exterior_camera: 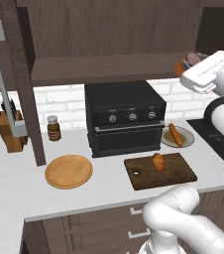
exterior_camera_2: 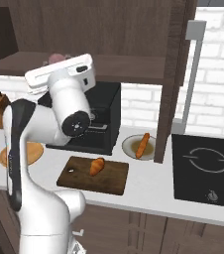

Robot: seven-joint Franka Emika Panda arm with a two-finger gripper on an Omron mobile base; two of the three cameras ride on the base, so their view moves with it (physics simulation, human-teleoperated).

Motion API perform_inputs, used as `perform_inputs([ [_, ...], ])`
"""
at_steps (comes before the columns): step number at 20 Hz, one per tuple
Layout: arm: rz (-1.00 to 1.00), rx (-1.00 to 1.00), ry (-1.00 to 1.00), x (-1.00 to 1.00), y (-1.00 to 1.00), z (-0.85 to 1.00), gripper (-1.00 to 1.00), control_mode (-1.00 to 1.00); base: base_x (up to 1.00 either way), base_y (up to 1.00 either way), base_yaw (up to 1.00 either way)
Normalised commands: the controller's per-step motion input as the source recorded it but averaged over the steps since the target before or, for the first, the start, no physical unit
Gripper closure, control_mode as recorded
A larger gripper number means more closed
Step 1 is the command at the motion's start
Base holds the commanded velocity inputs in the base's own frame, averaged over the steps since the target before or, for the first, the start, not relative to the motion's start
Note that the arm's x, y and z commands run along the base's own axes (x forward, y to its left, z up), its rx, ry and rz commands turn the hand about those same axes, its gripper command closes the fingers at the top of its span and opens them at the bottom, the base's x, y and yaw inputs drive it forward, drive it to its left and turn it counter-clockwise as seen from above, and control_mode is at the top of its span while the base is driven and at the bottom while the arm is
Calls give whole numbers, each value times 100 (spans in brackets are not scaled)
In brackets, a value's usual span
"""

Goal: From the different types of pastries on the counter, select a croissant and place it on the cutting board. Then retrieve a jar of jam from the cabinet and place it alongside the croissant on the cutting board.

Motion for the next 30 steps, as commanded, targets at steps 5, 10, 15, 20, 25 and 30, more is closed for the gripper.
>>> perform_inputs([
  [5, 28, -11, 0, -85, -4, -30, 100, -100, 0, 0, 0],
  [10, 7, -5, -9, -41, 18, -72, 100, -100, 0, 0, 0],
  [15, 2, 0, -10, -20, 22, -58, 100, -100, 0, 0, 0],
  [20, 2, -9, -2, -16, 20, -61, 100, -100, 0, 0, 0],
  [25, 0, -8, 0, -2, 1, -9, 100, -100, 0, 0, 0],
  [30, 0, 0, 2, 0, 1, -58, 100, -100, 0, 0, 0],
])
